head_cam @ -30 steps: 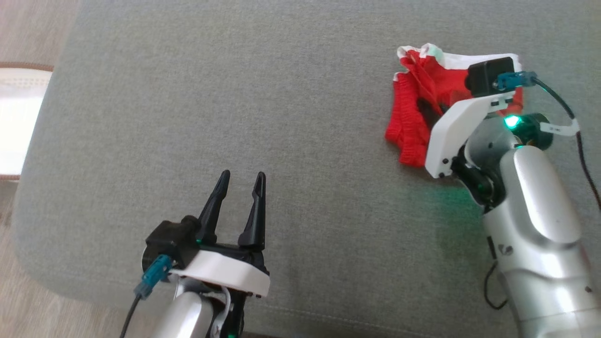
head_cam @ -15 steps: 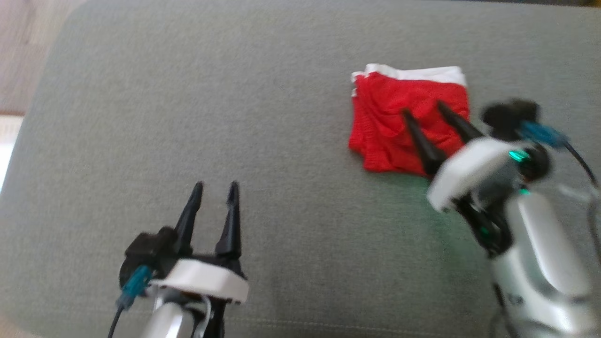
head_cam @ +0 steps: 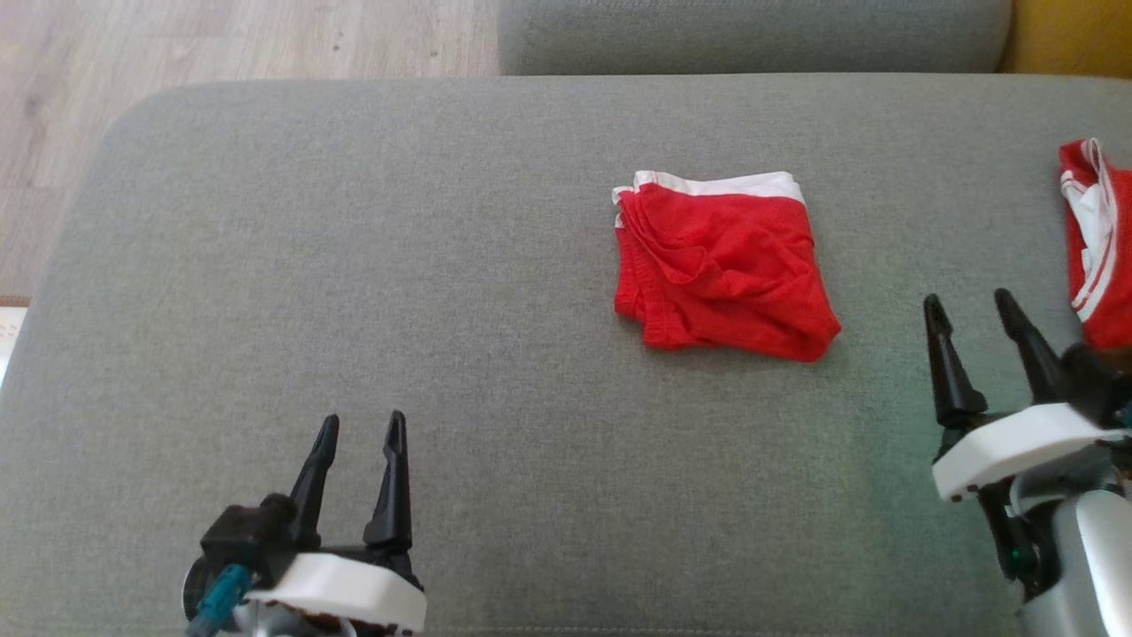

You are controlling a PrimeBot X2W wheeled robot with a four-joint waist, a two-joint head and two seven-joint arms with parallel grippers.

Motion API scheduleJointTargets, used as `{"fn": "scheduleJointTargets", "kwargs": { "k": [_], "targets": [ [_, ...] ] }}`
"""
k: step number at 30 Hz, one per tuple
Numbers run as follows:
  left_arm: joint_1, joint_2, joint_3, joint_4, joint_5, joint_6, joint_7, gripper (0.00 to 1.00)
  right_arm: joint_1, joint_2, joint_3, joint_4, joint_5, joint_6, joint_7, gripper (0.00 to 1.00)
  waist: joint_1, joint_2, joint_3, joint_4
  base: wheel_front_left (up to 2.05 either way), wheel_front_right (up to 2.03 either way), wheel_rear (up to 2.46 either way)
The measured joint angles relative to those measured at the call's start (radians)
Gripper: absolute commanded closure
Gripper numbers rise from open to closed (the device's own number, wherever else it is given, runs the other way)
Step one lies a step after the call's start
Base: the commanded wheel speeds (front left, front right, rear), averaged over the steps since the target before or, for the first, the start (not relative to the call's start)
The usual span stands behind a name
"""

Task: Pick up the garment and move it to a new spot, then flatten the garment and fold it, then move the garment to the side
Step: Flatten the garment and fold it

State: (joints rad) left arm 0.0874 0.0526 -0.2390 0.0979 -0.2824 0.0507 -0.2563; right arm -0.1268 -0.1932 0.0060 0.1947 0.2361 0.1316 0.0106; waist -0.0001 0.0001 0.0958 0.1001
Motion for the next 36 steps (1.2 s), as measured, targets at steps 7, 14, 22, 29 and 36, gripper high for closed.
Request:
{"fn": "scheduleJointTargets", "kwargs": {
  "k": [7, 14, 22, 29, 36],
  "targets": [
    [0.009, 0.000, 0.017, 0.002, 0.017, -0.028, 0.000, 0.00, -0.016, -0.012, -0.021, 0.032, 0.004, 0.000, -0.007, 1.00, 0.0000, 0.0000, 0.005, 0.008, 0.00, 0.00, 0.00],
    [-0.050, -0.001, 0.016, 0.002, 0.033, -0.048, 0.000, 0.00, -0.243, -0.114, 0.048, 0.116, 0.028, 0.000, 0.075, 1.00, 0.0000, 0.0000, 0.079, 0.032, 0.00, 0.00, 0.00],
    [-0.121, -0.002, -0.029, 0.008, 0.015, -0.046, 0.000, 0.00, -0.442, -0.165, 0.217, 0.339, 0.055, 0.000, 0.096, 1.00, 0.0001, 0.0000, 0.164, 0.091, 0.00, 0.00, 0.00],
    [-0.137, -0.004, -0.044, 0.016, 0.003, -0.024, 0.000, 0.00, -0.487, -0.168, 0.337, 0.463, 0.110, 0.000, 0.080, 1.00, 0.0002, 0.0000, 0.195, 0.128, 0.00, 0.00, 0.00],
    [-0.137, -0.004, -0.038, 0.016, -0.004, -0.016, 0.000, 0.00, -0.483, -0.192, 0.513, 0.424, 0.257, 0.000, 0.069, 1.00, 0.0001, 0.0000, 0.179, 0.110, 0.00, 0.00, 0.00]
  ]
}}
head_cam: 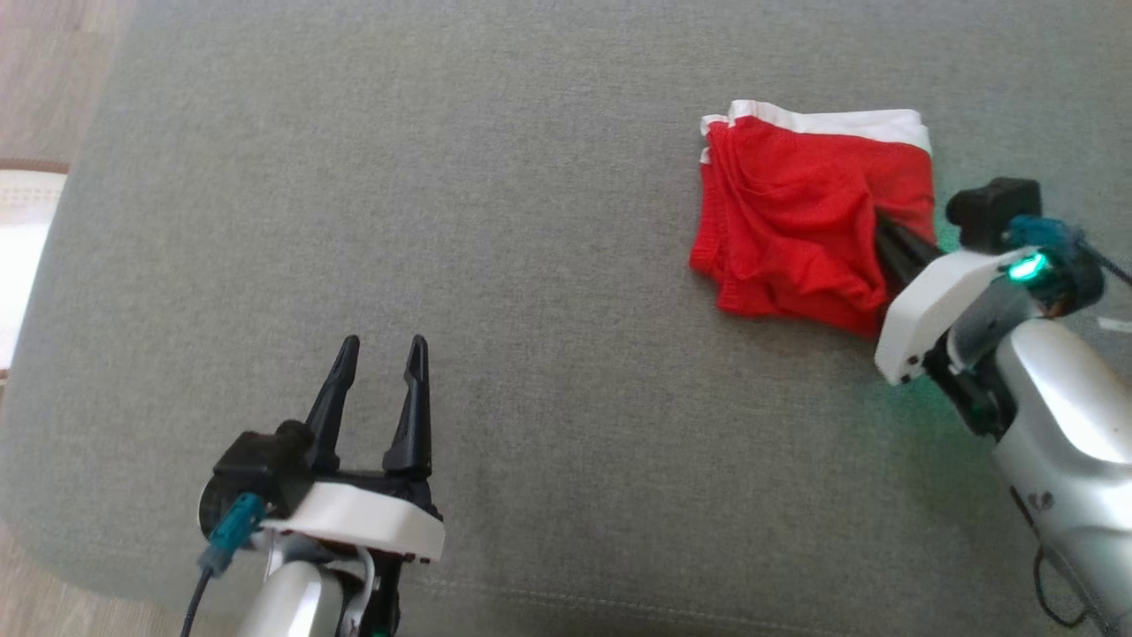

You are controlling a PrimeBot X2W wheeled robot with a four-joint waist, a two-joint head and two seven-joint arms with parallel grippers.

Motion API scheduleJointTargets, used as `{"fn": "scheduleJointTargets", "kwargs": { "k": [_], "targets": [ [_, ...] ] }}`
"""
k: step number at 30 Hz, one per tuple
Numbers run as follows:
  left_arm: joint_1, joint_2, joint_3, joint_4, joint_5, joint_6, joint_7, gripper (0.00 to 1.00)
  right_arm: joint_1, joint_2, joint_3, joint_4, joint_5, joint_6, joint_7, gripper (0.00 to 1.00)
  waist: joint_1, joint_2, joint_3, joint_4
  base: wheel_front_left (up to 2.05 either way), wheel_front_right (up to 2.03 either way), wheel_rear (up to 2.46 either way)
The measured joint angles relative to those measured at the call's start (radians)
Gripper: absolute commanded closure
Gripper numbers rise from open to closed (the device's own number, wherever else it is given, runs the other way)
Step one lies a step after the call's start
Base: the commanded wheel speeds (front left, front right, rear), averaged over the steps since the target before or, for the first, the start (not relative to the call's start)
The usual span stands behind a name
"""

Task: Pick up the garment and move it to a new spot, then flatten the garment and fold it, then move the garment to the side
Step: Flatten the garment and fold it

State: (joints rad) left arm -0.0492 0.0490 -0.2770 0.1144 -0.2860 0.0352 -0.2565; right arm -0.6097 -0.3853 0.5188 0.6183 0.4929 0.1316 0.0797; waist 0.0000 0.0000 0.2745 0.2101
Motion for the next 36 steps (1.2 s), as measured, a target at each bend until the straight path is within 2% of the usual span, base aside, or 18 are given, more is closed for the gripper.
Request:
{"fn": "scheduleJointTargets", "kwargs": {
  "k": [5, 11, 22, 31, 36],
  "targets": [
    [0.000, 0.000, -0.001, -0.002, 0.000, 0.000, 0.000, 0.00, 0.009, -0.035, 0.138, -0.076, 0.104, 0.000, 0.027, 1.00, 0.0000, 0.0000, -0.007, -0.021, 0.00, 0.00, 0.00],
    [0.000, 0.000, -0.004, -0.002, 0.000, 0.002, 0.000, 0.00, 0.009, -0.040, 0.265, -0.137, 0.149, 0.000, 0.011, 1.00, 0.0000, 0.0000, -0.010, -0.030, 0.00, 0.00, 0.00],
    [0.003, 0.000, -0.029, 0.000, -0.018, 0.018, 0.000, 0.00, 0.012, 0.012, 0.382, -0.083, 0.131, 0.000, -0.061, 1.00, 0.0000, 0.0000, -0.043, -0.017, 0.00, 0.00, 0.00],
    [0.053, 0.001, 0.000, 0.011, -0.017, 0.019, 0.000, 0.00, 0.102, 0.078, 0.403, -0.043, 0.122, 0.000, -0.144, 1.00, 0.0000, 0.0000, -0.114, -0.027, 0.00, 0.00, 0.00],
    [0.077, 0.001, 0.018, 0.022, 0.003, 0.016, 0.000, 0.00, 0.139, 0.086, 0.284, -0.050, 0.125, 0.000, -0.236, 0.98, 0.0000, 0.0000, -0.168, -0.044, 0.00, 0.00, 0.00]
  ]
}}
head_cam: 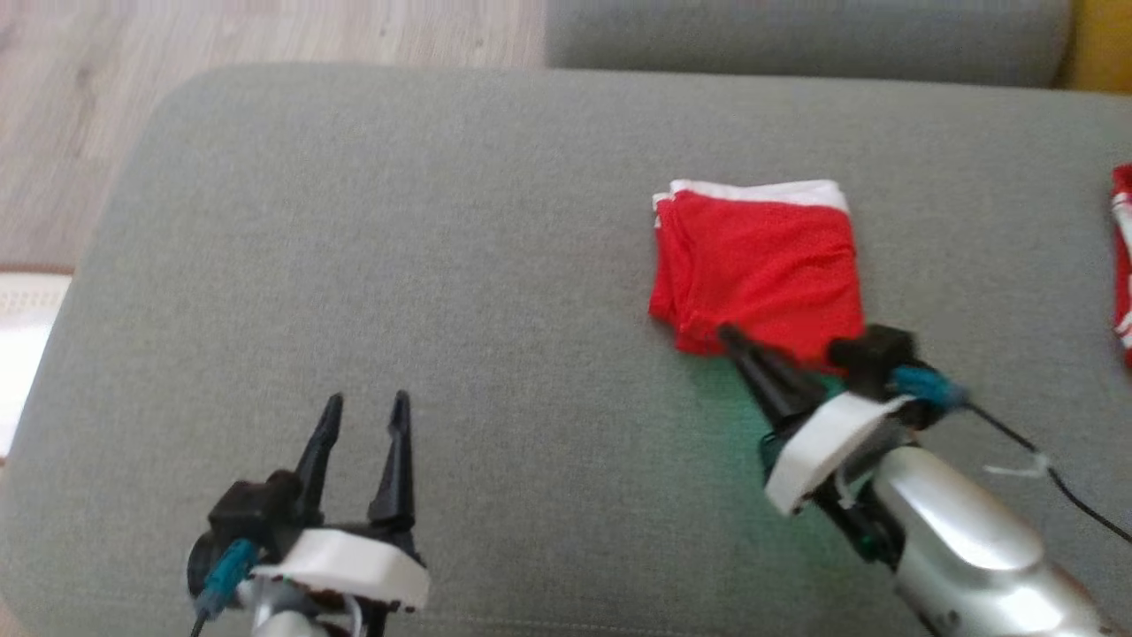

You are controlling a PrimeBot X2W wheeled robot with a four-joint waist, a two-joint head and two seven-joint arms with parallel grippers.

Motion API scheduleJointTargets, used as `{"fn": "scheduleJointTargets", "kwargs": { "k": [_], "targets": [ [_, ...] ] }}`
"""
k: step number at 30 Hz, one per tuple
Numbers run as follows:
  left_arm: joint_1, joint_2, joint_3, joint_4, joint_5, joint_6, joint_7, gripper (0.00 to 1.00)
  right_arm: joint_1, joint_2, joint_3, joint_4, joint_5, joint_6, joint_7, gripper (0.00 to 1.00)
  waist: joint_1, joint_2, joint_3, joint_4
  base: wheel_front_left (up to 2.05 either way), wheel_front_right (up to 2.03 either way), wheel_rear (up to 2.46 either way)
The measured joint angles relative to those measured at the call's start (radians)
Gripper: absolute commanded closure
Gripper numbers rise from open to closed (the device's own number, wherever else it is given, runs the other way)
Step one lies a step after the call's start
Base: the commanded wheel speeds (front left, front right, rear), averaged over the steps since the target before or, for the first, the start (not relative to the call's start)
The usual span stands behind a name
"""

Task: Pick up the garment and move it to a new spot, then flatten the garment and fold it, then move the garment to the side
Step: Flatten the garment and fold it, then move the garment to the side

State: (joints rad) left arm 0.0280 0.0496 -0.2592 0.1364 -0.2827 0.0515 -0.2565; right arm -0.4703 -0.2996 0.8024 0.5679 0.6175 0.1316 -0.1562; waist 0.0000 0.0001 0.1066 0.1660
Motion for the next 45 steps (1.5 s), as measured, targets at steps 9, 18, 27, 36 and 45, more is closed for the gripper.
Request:
{"fn": "scheduleJointTargets", "kwargs": {
  "k": [9, 18, 27, 36, 45],
  "targets": [
    [0.077, 0.006, 0.073, 0.058, 0.056, -0.051, 0.000, 0.00, 0.183, -0.014, -0.345, -0.086, -0.084, 0.000, -0.077, 0.00, 0.0000, 0.0000, -0.093, -0.042, 0.00, 0.00, 0.00],
    [0.097, 0.007, 0.127, 0.087, 0.079, -0.080, 0.000, 0.00, 0.456, 0.049, -0.665, -0.188, -0.256, 0.000, -0.091, 0.00, 0.0000, 0.0000, -0.136, -0.065, 0.00, 0.00, 0.00],
    [0.108, 0.006, 0.178, 0.115, 0.098, -0.106, 0.000, 0.00, 0.560, 0.141, -0.758, -0.230, -0.336, 0.000, -0.092, 0.00, 0.0000, 0.0000, -0.138, -0.071, 0.00, 0.00, 0.00],
    [0.108, 0.004, 0.203, 0.127, 0.109, -0.122, 0.000, 0.00, 0.568, 0.163, -0.781, -0.246, -0.363, 0.000, -0.092, 0.00, 0.0000, 0.0000, -0.127, -0.078, 0.00, 0.00, 0.00],
    [0.108, 0.003, 0.204, 0.128, 0.115, -0.122, 0.000, 0.00, 0.567, 0.164, -0.779, -0.245, -0.377, 0.000, -0.092, 0.00, 0.0000, 0.0000, -0.121, -0.072, 0.00, 0.00, 0.00]
  ]
}}
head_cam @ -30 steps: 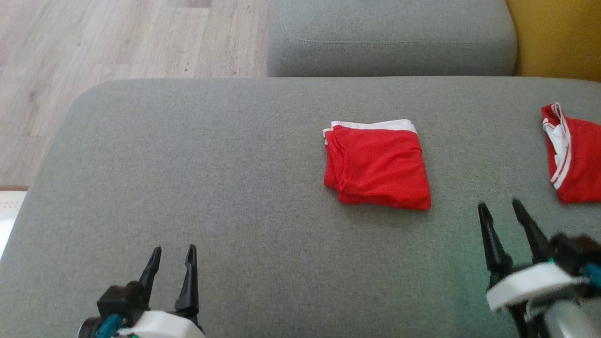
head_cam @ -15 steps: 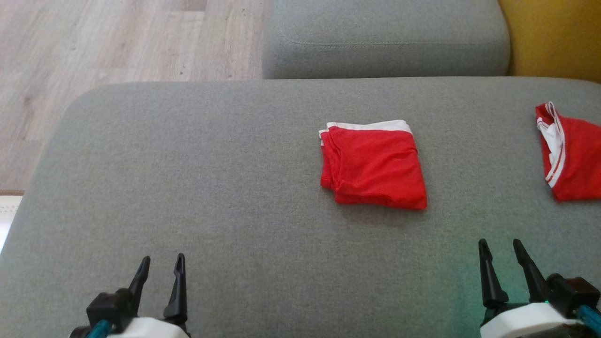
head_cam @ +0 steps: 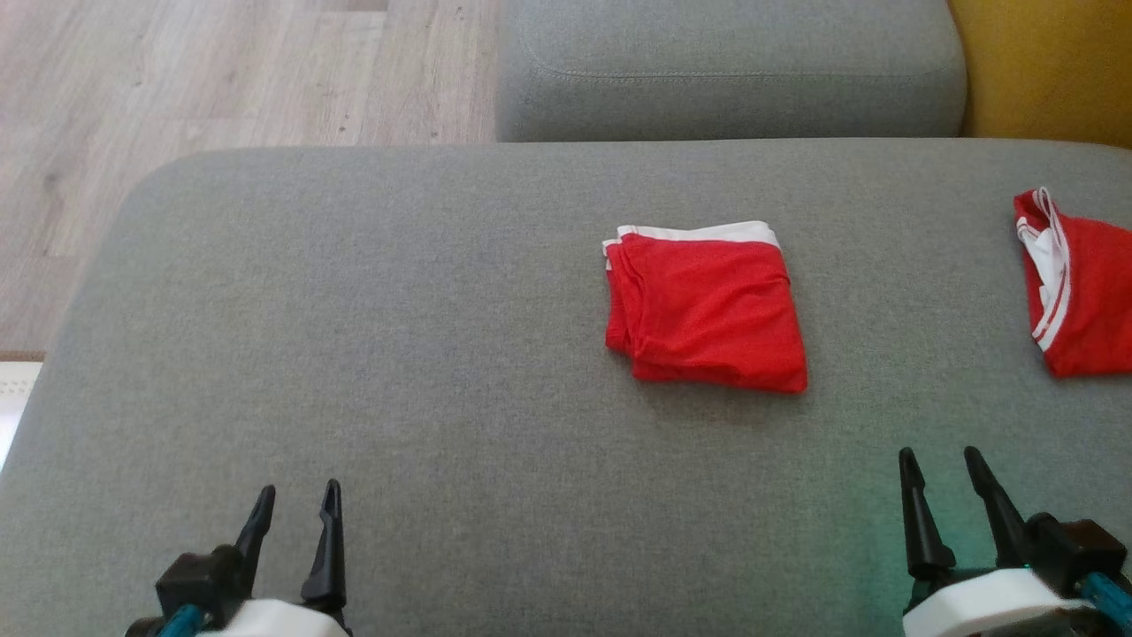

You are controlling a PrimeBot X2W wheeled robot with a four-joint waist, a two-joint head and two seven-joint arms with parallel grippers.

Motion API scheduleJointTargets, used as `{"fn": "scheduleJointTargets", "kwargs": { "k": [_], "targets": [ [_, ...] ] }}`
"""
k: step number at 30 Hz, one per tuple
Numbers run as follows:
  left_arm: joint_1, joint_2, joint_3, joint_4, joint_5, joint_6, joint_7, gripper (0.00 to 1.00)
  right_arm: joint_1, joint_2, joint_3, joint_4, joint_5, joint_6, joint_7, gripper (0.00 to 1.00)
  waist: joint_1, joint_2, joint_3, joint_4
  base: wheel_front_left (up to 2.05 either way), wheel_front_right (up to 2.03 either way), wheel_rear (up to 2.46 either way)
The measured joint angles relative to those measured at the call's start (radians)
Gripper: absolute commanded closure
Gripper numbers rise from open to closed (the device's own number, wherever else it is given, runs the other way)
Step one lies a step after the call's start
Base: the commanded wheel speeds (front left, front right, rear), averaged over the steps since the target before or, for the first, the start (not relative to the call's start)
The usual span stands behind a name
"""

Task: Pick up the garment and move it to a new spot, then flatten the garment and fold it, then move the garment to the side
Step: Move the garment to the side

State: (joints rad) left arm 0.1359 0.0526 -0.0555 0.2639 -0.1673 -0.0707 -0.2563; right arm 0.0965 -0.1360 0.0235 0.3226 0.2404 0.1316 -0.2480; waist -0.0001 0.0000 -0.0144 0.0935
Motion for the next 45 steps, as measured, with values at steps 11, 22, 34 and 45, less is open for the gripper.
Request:
{"fn": "scheduleJointTargets", "kwargs": {
  "k": [11, 22, 34, 45],
  "targets": [
    [-0.040, 0.000, -0.027, -0.010, -0.003, 0.001, 0.000, 0.00, -0.205, -0.043, 0.068, -0.018, 0.154, 0.000, 0.227, 0.00, 0.0000, 0.0000, 0.074, 0.006, 0.00, 0.00, 0.00],
    [-0.178, -0.005, -0.144, -0.010, -0.058, 0.011, 0.000, 0.00, -0.567, -0.093, 0.005, 0.114, 0.214, 0.000, 0.678, 0.00, 0.0002, 0.0000, 0.210, 0.085, 0.00, 0.00, 0.00],
    [-0.240, -0.006, -0.217, -0.008, -0.092, 0.051, 0.000, 0.00, -0.689, -0.002, -0.154, 0.307, 0.163, 0.000, 0.767, 1.00, 0.0002, 0.0000, 0.290, 0.162, 0.00, 0.00, 0.00],
    [-0.236, -0.005, -0.179, 0.005, -0.065, 0.039, 0.000, 0.00, -0.696, -0.005, -0.099, 0.326, 0.174, 0.000, 0.707, 1.00, 0.0001, 0.0000, 0.256, -0.022, 0.00, 0.00, 0.00]
  ]
}}
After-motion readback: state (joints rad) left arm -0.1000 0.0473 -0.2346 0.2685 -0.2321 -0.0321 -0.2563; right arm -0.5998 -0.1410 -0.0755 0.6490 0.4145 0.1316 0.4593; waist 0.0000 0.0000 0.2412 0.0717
